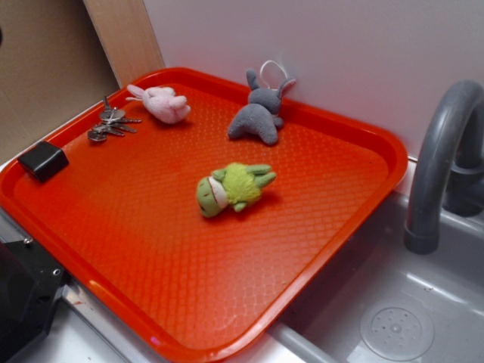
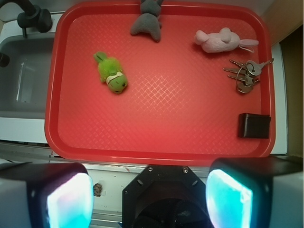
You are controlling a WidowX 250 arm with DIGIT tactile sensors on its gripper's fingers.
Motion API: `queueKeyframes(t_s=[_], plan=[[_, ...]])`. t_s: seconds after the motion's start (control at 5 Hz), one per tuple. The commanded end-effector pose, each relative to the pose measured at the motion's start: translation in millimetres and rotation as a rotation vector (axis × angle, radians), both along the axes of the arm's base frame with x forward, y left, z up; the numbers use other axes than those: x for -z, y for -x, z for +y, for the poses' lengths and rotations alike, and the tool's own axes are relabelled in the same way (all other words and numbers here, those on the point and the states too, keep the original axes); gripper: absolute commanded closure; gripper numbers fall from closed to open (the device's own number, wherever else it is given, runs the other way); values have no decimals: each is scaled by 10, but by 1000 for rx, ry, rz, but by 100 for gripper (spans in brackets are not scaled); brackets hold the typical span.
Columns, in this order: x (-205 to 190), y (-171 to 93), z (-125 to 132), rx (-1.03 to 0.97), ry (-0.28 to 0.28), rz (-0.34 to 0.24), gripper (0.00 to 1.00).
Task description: Grab the silver keys.
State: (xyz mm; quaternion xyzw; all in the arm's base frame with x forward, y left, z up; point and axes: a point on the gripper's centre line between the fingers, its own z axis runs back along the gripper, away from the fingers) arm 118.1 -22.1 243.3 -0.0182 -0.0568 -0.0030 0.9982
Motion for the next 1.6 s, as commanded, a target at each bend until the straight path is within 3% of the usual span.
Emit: queueKeyframes(t_s=[0.0, 0.2, 0.4, 0.6, 0.8, 1.0, 1.2, 1.4], plan=[[0, 0, 0, 0, 0, 0, 0], [269, -336, 316, -96, -130, -61, 0], [478, -524, 683, -151, -192, -65, 0], [654, -588, 1102, -192, -197, -52, 0], [855, -675, 1255, -165, -136, -65, 0], [1055, -736, 1176, -130, -117, -110, 0], [1211, -783, 1219, -248, -167, -130, 0], [1253, -709, 1491, -357, -237, -135, 0]])
